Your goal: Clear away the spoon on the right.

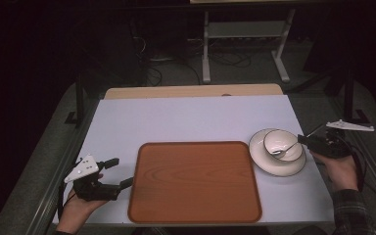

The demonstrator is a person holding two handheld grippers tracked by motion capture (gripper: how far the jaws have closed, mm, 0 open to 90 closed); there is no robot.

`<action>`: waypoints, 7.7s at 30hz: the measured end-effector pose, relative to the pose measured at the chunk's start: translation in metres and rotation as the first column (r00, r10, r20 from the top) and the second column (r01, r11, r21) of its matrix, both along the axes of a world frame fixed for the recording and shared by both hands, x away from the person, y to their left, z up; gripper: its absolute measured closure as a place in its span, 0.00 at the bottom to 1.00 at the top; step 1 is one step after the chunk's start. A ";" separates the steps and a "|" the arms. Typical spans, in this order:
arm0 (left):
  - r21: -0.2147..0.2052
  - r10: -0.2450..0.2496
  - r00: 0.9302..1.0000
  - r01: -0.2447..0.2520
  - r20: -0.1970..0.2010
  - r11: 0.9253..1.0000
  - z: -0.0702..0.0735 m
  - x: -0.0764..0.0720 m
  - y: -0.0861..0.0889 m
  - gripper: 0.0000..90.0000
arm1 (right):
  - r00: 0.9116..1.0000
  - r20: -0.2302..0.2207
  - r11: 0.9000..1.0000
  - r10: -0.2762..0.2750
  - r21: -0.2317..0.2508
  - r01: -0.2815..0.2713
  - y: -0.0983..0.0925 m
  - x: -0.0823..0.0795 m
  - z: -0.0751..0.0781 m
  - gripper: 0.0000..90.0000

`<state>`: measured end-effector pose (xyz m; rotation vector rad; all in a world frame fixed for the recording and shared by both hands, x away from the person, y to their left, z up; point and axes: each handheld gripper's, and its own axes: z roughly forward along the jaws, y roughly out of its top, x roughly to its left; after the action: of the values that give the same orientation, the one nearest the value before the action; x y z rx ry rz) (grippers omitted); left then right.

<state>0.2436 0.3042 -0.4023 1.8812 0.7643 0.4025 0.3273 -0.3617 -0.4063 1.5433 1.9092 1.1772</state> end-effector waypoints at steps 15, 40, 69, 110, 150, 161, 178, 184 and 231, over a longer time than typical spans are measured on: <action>-0.001 0.003 1.000 -0.003 0.002 1.000 0.000 0.000 0.001 0.14 | 0.997 0.073 1.000 0.016 0.025 -0.018 0.004 -0.003 0.014 0.85; -0.002 0.005 1.000 -0.005 0.002 1.000 0.000 0.000 0.001 0.14 | 0.983 0.152 0.994 0.107 0.002 -0.109 0.018 -0.001 0.037 0.98; 0.001 0.007 1.000 -0.007 0.006 1.000 0.001 -0.001 0.001 0.14 | 0.926 0.285 0.969 0.248 -0.068 -0.239 0.050 -0.024 0.109 0.98; -0.002 0.005 1.000 -0.005 0.008 1.000 0.002 -0.002 0.002 0.14 | 0.844 0.067 0.838 0.532 -0.183 -0.514 0.141 -0.018 0.063 0.98; -0.001 0.004 1.000 -0.004 0.006 1.000 0.001 -0.001 0.000 0.14 | 0.780 -0.056 0.748 0.623 -0.251 -0.615 0.204 0.021 0.038 0.98; -0.001 0.003 1.000 -0.003 0.006 1.000 0.001 -0.001 0.000 0.14 | 0.759 -0.129 0.715 0.637 -0.267 -0.646 0.228 0.036 0.024 0.98; 0.002 -0.001 1.000 0.001 0.004 1.000 0.000 -0.001 0.000 0.14 | 0.733 -0.241 0.675 0.637 -0.286 -0.680 0.250 0.051 -0.003 0.98; 0.003 -0.002 1.000 0.002 0.004 1.000 0.000 -0.001 0.000 0.14 | 0.718 -0.283 0.651 0.636 -0.303 -0.696 0.255 0.053 -0.012 0.98; 0.002 0.002 1.000 -0.002 0.003 1.000 0.000 -0.002 0.001 0.14 | 0.776 -0.139 0.742 0.616 -0.228 -0.630 0.232 0.033 0.016 0.16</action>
<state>0.2411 0.3053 -0.4024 1.8815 0.7638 0.4075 0.3603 -0.1298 -0.3899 0.8014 2.6093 1.0553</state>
